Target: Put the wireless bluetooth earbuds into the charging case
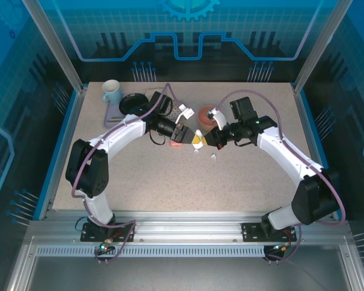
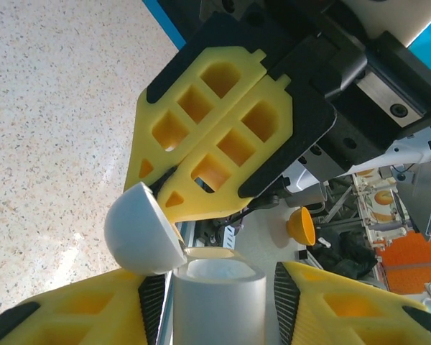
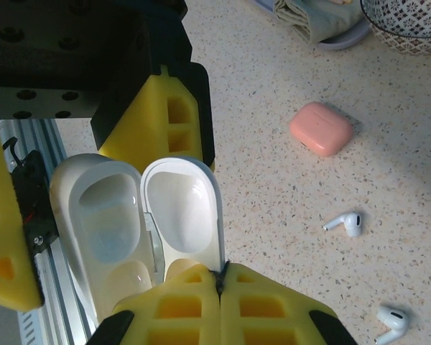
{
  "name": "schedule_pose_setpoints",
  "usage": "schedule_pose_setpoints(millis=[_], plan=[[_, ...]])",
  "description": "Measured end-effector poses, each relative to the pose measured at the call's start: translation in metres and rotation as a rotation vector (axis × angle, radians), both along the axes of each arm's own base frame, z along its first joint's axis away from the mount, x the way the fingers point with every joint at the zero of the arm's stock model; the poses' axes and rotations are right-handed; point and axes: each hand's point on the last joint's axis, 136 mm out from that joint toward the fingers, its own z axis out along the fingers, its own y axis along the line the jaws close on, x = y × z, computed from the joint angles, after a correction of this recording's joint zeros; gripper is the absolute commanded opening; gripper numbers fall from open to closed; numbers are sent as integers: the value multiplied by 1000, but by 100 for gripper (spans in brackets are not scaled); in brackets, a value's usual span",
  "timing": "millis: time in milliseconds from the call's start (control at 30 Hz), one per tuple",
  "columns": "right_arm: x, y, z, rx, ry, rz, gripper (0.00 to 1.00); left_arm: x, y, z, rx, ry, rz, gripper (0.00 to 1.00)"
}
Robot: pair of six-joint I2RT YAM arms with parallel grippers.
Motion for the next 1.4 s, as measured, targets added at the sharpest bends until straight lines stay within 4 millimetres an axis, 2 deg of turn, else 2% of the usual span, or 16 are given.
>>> schedule_pose_setpoints(millis=[300,567,633,667,733,833,1000,1100,1200,1300,1400], plan=[[1,0,2,3,-4,0,0,0,1,0,-2,-14,6,36],[2,-1,2,-3,1,-13,0,3,2,-1,-4,-27,20,17],[3,-1,3,-5,0,-19,0,3,3,0,-9,-44,26,10],[4,-1,4,-4,-2,-21,10,4,3,1,-9,-55,34,4],[5,-1,6,-1,-3,-28,19,5,5,2,-5,-85,59,0],[9,-5,14,11,-8,-55,32,5,12,-1,15,-149,128,0],[16,-31,42,45,-52,-161,39,5,27,0,8,-303,256,0],[20,-47,63,63,-92,-235,39,13,29,5,-16,-380,312,0],[20,-55,73,65,-108,-300,40,20,29,6,-60,-465,342,0],[22,-63,71,63,-102,-378,40,20,32,-6,-88,-531,372,0],[21,-73,50,41,-47,-468,40,14,33,-15,-117,-580,380,0]])
